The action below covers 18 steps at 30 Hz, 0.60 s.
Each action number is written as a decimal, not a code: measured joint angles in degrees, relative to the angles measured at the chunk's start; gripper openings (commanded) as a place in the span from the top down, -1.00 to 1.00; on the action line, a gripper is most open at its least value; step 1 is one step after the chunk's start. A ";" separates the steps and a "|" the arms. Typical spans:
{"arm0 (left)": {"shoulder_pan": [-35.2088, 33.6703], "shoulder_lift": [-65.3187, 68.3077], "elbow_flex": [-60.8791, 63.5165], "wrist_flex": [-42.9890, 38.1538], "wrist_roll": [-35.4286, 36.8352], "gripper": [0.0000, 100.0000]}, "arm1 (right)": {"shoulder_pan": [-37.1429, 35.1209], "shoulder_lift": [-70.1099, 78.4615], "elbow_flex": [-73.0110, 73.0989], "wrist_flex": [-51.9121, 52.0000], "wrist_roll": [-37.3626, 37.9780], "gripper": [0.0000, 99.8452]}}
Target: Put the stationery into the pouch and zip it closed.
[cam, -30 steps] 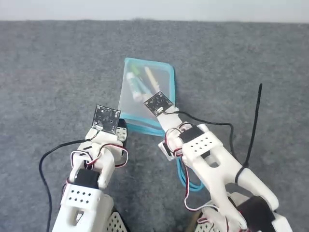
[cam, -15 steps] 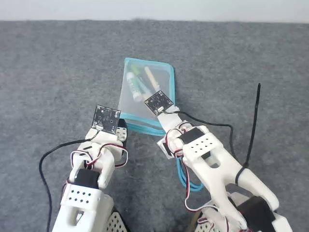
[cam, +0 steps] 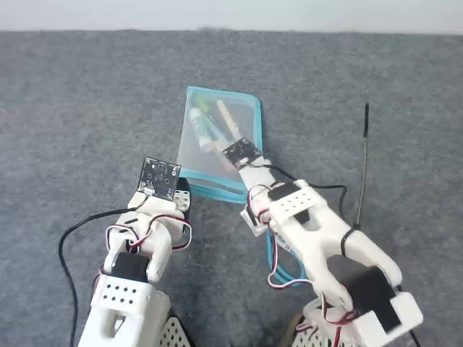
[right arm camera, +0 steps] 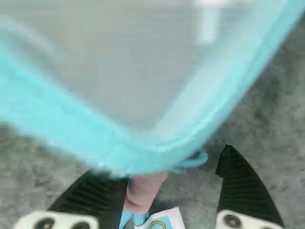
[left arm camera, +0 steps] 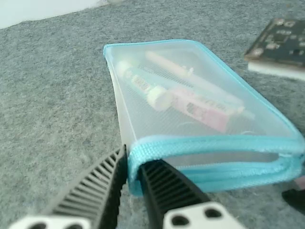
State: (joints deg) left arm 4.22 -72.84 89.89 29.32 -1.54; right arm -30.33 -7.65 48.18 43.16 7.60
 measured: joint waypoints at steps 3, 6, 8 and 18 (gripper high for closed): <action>0.00 0.00 0.00 0.00 0.00 0.97 | 0.26 0.00 -0.09 0.00 0.00 0.73; 0.00 0.00 0.00 0.00 0.00 0.97 | 0.26 -1.58 -0.09 0.62 0.00 1.00; 0.00 0.00 0.00 0.00 0.00 0.97 | 0.26 -4.57 -0.09 2.55 0.00 0.95; 0.00 0.00 0.00 0.00 0.00 0.97 | -4.22 -27.34 -0.09 15.47 5.27 0.99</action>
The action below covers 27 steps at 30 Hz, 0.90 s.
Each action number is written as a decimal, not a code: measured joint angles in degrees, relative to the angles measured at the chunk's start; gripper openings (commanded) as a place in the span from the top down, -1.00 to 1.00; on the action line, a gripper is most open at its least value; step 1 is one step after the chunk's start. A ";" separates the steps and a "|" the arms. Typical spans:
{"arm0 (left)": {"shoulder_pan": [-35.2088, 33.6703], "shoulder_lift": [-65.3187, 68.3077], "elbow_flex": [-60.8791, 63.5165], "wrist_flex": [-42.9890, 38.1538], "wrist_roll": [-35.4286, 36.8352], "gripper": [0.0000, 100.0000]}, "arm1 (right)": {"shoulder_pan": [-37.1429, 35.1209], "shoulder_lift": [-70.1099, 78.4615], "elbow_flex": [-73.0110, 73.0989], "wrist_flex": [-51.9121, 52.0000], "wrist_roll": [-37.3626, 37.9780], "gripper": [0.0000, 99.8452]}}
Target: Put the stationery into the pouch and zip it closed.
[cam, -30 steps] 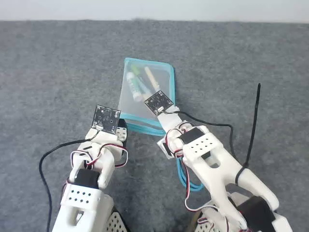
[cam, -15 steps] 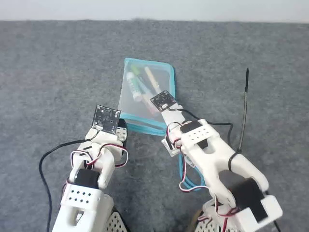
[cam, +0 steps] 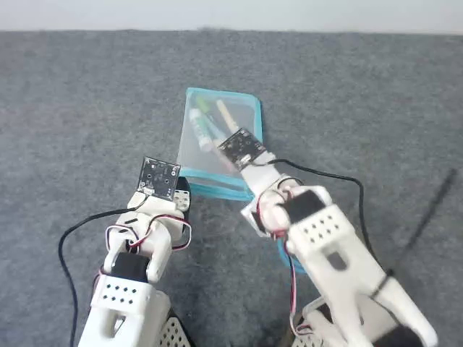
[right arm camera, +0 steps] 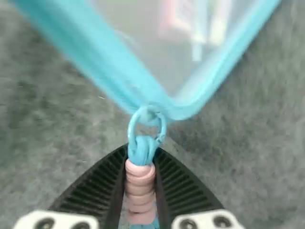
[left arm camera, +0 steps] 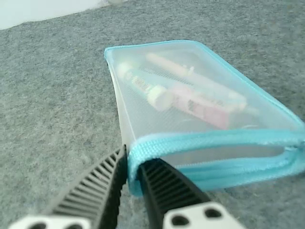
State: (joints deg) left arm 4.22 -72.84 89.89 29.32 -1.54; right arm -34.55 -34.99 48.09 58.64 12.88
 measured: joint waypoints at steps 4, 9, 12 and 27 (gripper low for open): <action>1.58 0.00 -0.09 0.00 0.00 0.98 | -4.40 -1.58 -2.55 3.16 2.20 0.99; 5.19 0.00 -0.09 0.00 0.00 0.98 | -8.35 -1.58 -7.47 5.10 3.69 0.99; 5.54 0.00 -0.09 0.00 0.00 0.98 | -10.90 -1.58 -8.97 5.63 4.57 0.99; 5.19 0.00 -0.09 0.00 1.76 0.98 | -16.88 -3.25 -7.91 11.25 5.45 0.66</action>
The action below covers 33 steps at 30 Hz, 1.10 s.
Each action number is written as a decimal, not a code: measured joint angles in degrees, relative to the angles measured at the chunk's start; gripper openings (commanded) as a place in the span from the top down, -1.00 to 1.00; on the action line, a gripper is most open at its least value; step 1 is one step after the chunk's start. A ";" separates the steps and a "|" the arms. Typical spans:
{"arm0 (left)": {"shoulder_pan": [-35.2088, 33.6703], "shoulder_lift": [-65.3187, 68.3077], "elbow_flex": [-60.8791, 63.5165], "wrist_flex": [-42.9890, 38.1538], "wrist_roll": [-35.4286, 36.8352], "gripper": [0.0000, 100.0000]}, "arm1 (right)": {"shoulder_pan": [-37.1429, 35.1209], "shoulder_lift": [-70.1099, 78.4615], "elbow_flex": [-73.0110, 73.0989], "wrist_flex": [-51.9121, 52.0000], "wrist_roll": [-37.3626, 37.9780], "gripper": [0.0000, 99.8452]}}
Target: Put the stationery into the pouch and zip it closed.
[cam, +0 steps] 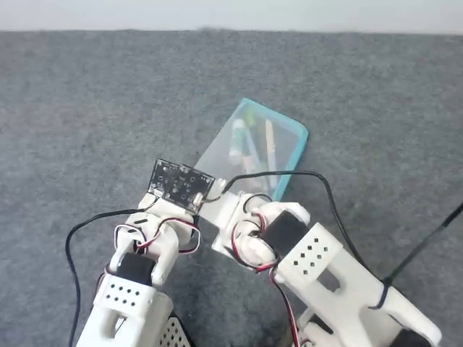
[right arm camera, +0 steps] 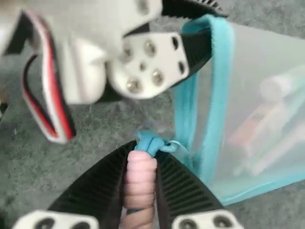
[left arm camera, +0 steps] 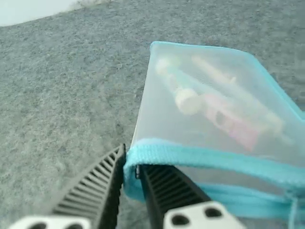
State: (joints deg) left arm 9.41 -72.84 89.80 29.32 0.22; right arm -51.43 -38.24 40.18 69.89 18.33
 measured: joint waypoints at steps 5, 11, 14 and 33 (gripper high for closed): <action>-1.32 0.00 0.00 0.00 0.09 0.98 | -4.66 -1.05 -0.09 5.63 1.85 0.37; -1.67 0.00 0.00 0.00 0.09 0.98 | -6.07 -3.16 -0.09 8.79 5.19 0.38; -1.67 0.00 0.09 0.00 0.09 0.98 | -2.29 -6.24 0.62 8.97 5.36 0.38; -1.67 0.09 -6.07 10.55 0.00 0.98 | 13.89 -12.48 28.66 -22.15 14.51 0.38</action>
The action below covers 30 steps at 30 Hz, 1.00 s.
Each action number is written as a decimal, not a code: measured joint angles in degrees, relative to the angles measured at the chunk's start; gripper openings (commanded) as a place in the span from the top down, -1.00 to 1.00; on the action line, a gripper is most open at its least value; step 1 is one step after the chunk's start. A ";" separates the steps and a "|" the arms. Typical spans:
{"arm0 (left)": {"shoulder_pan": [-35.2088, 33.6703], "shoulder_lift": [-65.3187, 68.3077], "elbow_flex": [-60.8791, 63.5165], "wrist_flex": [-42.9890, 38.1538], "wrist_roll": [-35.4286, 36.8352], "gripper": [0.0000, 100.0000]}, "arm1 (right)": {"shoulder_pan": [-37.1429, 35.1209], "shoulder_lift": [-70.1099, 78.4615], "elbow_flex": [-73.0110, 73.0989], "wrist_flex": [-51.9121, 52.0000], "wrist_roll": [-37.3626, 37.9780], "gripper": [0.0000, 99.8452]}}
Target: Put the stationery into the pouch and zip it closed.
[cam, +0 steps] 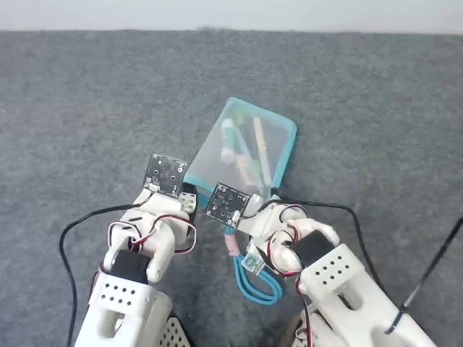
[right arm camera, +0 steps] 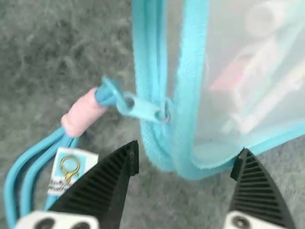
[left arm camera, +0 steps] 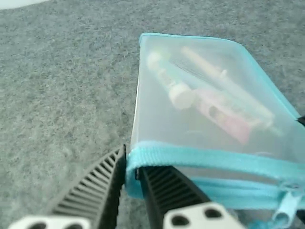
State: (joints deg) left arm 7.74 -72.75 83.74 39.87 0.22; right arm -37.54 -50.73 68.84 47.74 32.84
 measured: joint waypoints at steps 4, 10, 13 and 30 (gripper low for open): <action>0.00 0.00 -1.23 2.02 0.00 0.98 | 0.09 0.00 3.60 -7.82 0.00 0.39; -0.09 0.00 -1.67 2.90 0.00 0.98 | 2.46 0.09 4.84 -17.58 0.18 0.58; -0.18 -0.09 -1.67 2.90 0.00 0.98 | 3.60 0.09 4.84 -20.13 1.49 0.80; -2.64 -7.38 -3.43 5.71 0.09 0.74 | 10.99 4.75 -1.23 -21.71 -0.09 0.99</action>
State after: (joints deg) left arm 5.10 -80.13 80.31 45.58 0.31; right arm -26.55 -45.98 67.60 26.02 32.75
